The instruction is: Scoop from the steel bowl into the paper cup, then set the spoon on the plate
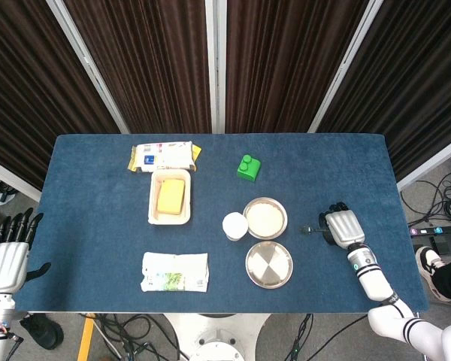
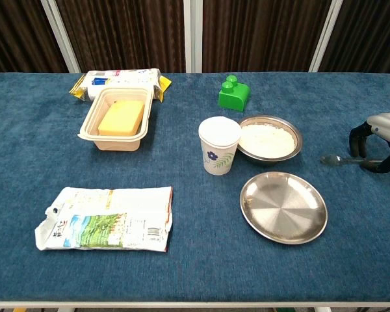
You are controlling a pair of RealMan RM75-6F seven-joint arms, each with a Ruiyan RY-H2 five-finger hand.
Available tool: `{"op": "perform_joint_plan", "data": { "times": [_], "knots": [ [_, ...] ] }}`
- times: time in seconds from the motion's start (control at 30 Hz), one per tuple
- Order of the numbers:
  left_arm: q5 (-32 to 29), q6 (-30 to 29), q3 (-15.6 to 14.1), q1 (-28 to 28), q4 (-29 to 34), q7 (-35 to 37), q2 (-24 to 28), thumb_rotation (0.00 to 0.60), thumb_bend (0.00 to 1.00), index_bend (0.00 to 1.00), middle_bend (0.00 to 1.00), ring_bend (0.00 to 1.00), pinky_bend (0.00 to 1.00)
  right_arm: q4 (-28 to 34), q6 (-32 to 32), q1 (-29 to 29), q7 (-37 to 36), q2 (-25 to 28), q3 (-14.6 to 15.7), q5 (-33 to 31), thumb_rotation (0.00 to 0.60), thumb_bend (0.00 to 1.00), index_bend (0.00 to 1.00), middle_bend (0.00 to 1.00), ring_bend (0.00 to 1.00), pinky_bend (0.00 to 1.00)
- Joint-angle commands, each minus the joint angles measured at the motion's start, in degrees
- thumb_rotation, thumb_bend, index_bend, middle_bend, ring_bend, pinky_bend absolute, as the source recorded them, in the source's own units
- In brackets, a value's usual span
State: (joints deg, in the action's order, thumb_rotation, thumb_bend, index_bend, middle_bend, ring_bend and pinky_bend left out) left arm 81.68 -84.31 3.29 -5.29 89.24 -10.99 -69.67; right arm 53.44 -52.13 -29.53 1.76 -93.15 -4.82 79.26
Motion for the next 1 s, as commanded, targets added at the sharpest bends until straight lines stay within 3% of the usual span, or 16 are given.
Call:
{"op": "perform_joint_plan", "data": {
  "times": [0.03,0.53,0.77,1.0],
  "knots": [
    [-0.03,0.05,-0.04,0.02,-0.08,0.03,-0.03,0.6,0.0,0.13,0.11,0.0,0.03,0.14,0.3,-0.17,0.11,0.08,0.07,-0.12,0.6,0.31,0.5,0.49,0.22,0.17],
    [0.13,-0.03,-0.38,0.33,-0.6,0.7,-0.22,0.6,0.0,0.13,0.11,0.0,0.03,0.97,0.96,-0.5,1.29,0.32,0.42,-0.94,0.6,0.33,0.5,0.5,0.22,0.17],
    [-0.06,0.13,-0.31,0.34,-0.98,1.22,-0.29,0.6,0.0,0.13,0.11,0.0,0.04,1.27,0.52,-0.43,2.0,0.3,0.53,-1.05,0.6,0.33,0.57,0.54,0.26,0.17],
    [0.36,-0.6,-0.44,0.74,-1.59,1.95,-0.64,0.6,0.0,0.13,0.11,0.0,0.03,5.41,0.29,-0.55,4.1,3.61,0.21,-1.56,0.6,0.34,0.59,0.56,0.27,0.17]
  ]
}}
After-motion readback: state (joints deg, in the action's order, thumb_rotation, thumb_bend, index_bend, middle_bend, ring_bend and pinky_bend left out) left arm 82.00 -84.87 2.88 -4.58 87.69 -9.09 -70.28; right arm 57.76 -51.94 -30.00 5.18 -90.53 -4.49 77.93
